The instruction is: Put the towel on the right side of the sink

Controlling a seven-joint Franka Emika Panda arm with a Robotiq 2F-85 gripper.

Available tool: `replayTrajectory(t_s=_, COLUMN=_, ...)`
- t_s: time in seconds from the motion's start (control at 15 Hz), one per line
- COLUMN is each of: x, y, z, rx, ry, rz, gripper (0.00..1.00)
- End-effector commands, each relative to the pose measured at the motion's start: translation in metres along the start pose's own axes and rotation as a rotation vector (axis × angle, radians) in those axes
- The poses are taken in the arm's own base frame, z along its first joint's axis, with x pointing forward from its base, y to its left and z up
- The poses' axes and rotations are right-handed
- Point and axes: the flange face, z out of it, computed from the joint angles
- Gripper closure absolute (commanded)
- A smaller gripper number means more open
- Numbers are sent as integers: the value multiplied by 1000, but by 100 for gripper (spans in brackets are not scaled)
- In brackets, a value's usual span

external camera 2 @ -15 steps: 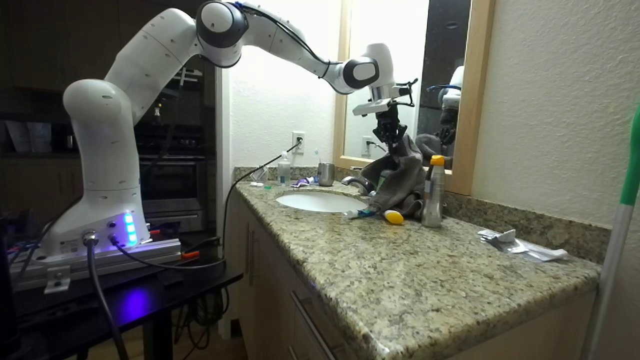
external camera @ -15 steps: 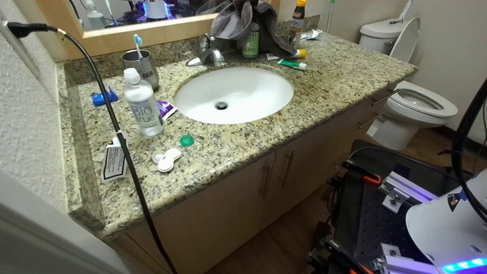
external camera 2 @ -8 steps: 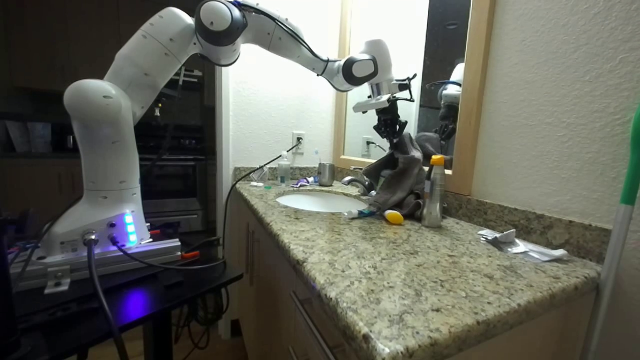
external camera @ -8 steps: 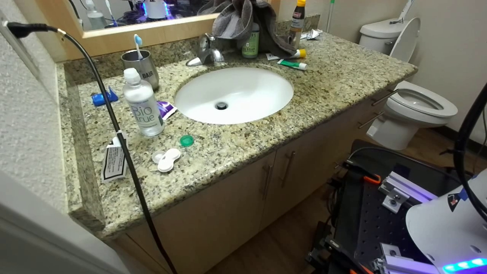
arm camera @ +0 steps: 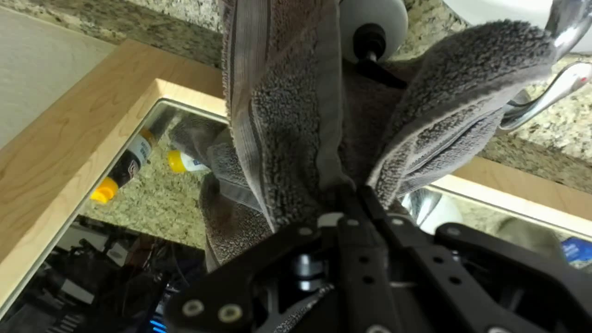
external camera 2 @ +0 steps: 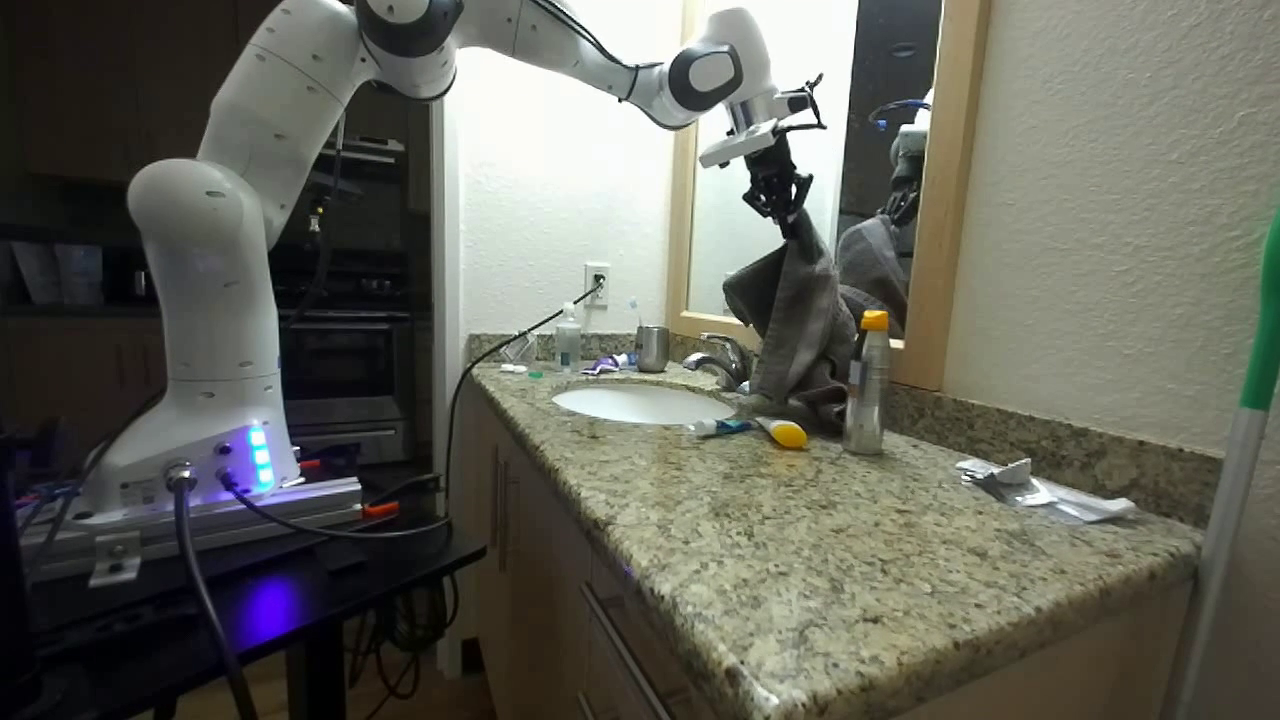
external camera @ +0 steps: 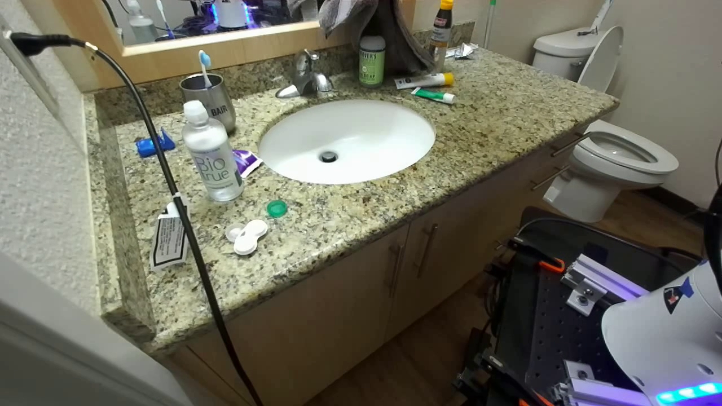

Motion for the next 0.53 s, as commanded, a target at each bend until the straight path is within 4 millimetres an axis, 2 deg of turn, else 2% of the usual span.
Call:
replayTrajectory(t_s=0.0, x=1, y=-2, z=-55, rx=6, ry=91, rz=7, gripper=99)
replayTrajectory(t_s=0.27, x=12, y=7, z=-128, rx=10, ry=239, rz=111, gripper=99)
replayTrajectory(t_s=0.47, x=10, y=16, z=-164, rx=8, ry=338, rz=201, gripper=99)
